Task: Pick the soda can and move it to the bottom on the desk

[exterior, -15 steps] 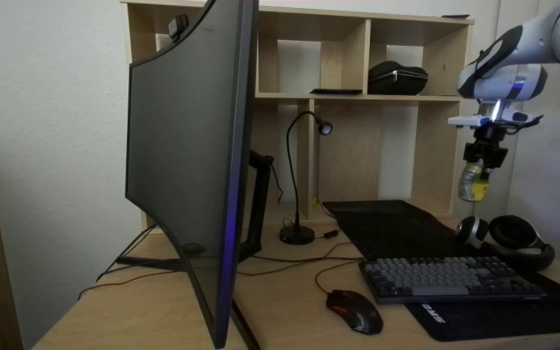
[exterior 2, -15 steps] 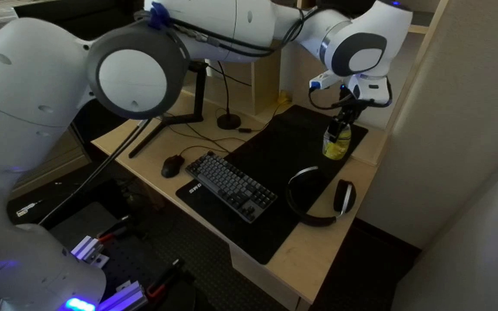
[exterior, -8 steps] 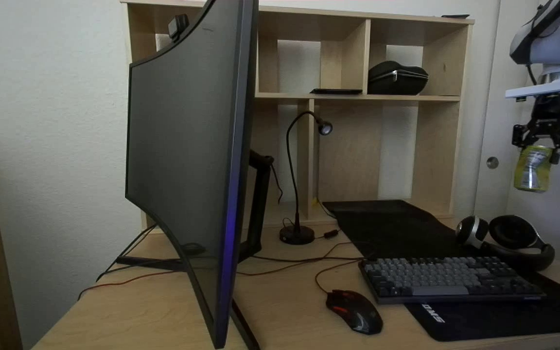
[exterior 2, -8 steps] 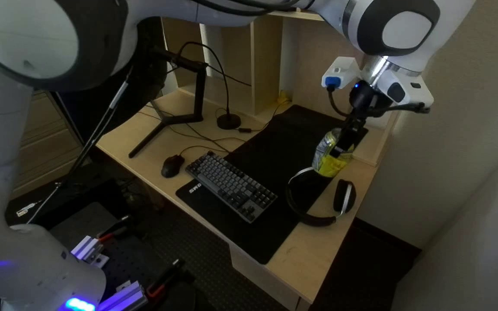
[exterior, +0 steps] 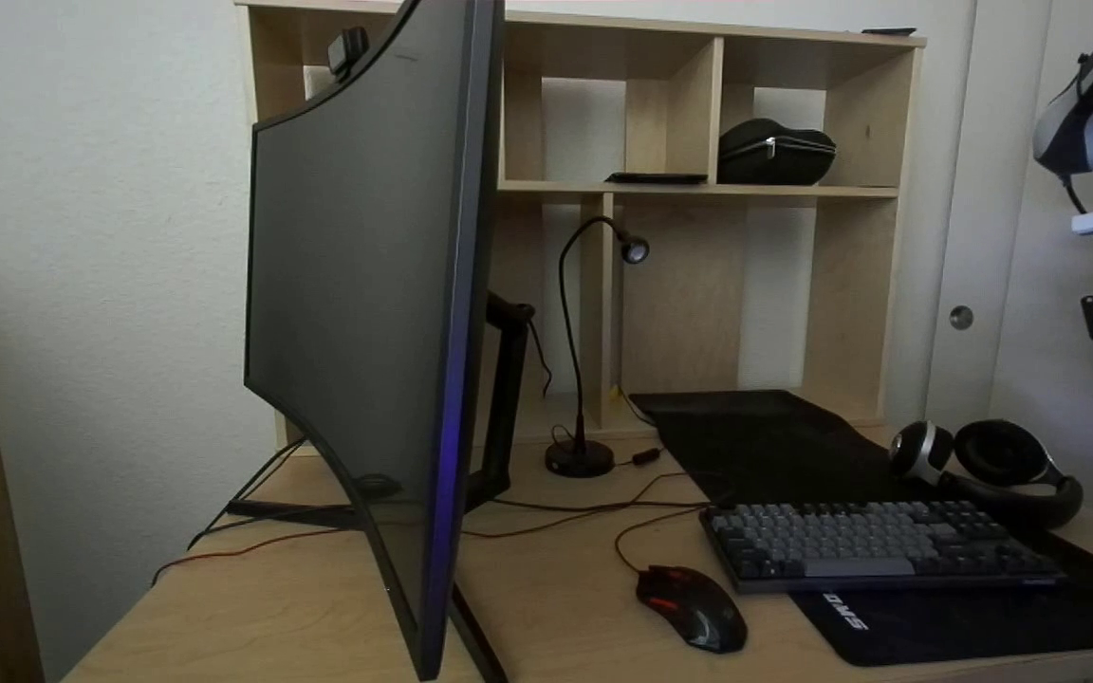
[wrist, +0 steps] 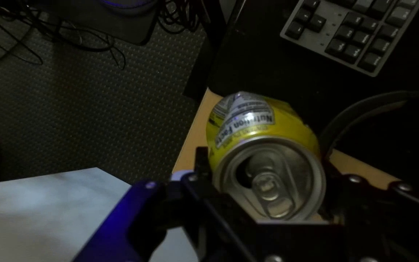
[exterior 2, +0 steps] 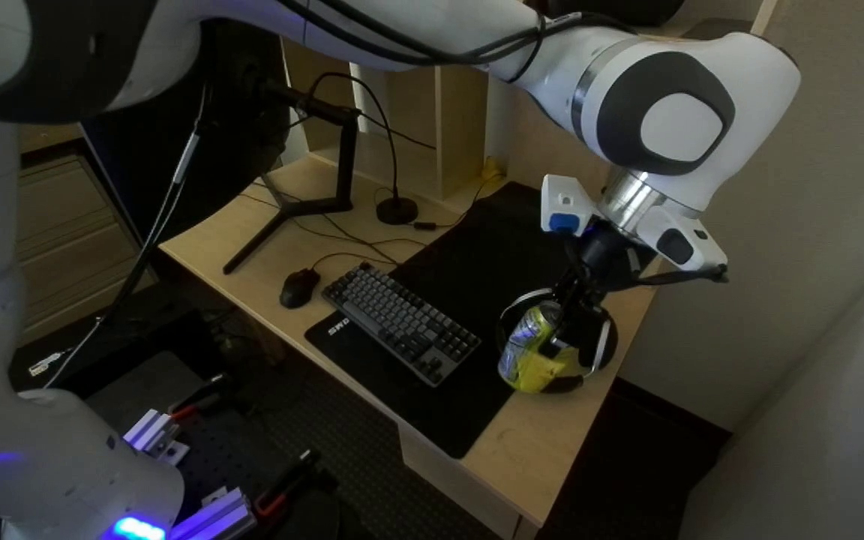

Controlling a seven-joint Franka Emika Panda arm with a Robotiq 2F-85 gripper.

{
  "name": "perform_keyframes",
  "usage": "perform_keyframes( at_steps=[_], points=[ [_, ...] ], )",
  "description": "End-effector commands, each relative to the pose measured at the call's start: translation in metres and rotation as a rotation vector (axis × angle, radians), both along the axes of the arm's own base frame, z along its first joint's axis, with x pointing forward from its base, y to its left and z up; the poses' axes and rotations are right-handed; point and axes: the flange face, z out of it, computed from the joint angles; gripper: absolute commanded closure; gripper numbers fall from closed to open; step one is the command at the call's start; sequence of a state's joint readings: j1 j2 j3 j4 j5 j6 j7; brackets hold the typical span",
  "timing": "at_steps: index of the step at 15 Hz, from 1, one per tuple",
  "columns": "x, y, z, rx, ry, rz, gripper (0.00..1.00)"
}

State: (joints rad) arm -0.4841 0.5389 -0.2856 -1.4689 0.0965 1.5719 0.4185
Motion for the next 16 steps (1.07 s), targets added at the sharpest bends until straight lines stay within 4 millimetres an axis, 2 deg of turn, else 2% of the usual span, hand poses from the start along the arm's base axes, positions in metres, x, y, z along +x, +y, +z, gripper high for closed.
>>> perform_keyframes(
  at_steps=[1, 2, 3, 7, 12, 16],
  points=[
    [0.001, -0.001, 0.001, -0.001, 0.001, 0.0, 0.35],
    [0.001, 0.0, 0.001, -0.002, 0.002, 0.001, 0.6],
    [0.006, 0.003, -0.017, -0.029, 0.011, -0.024, 0.6],
    [-0.005, 0.011, -0.054, -0.119, -0.014, -0.019, 0.6],
    [-0.036, 0.025, -0.102, -0.165, -0.076, -0.04, 0.6],
    [-0.069, 0.031, -0.125, -0.14, -0.133, -0.118, 0.6]
  ],
)
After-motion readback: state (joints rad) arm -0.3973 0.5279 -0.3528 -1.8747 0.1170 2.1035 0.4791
